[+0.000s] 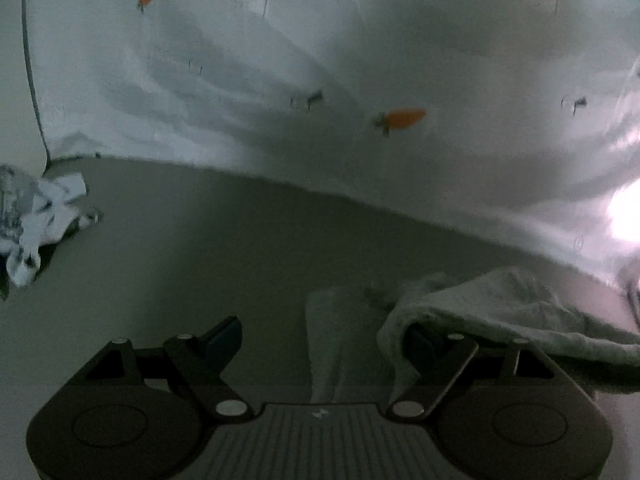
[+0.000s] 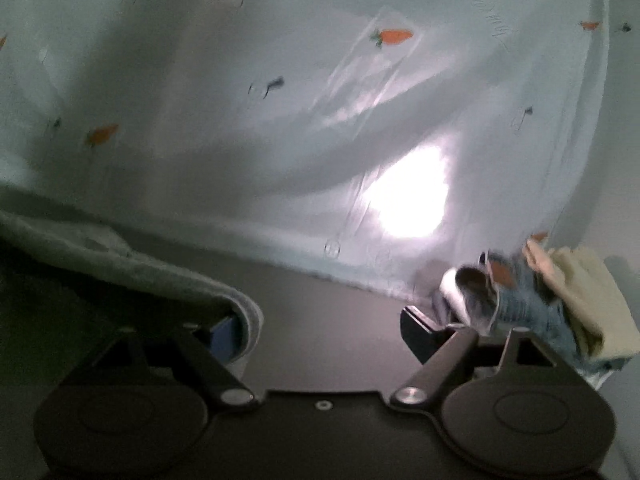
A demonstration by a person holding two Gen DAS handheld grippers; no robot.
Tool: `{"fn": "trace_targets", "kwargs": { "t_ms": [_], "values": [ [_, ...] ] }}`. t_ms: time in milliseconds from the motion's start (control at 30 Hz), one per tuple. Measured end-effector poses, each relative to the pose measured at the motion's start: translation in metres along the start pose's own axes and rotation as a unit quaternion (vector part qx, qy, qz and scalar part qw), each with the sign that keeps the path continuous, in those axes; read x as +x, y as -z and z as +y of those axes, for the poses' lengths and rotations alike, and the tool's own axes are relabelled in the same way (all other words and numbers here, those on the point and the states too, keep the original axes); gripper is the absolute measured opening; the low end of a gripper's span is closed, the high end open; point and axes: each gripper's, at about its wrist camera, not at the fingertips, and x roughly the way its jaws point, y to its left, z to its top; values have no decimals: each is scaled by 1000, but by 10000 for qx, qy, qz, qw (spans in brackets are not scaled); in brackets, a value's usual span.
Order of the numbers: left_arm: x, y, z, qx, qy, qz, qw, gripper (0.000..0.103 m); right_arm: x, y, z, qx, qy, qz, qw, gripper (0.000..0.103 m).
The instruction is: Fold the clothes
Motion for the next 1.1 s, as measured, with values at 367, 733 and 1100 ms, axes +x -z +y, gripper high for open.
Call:
{"fn": "trace_targets", "kwargs": {
  "t_ms": [367,733,1100],
  "values": [
    [31,20,0,750,87,774,9941,90,14,30,8,119,-379,865,9955,84],
    [7,9,30,964,1752,1286,9713,97,-4,31,12,499,-1342,1123,9833,86],
    [34,34,28,889,-109,1152,9893,100,21,36,1,1208,-1069,1508,9753,89]
  ]
}}
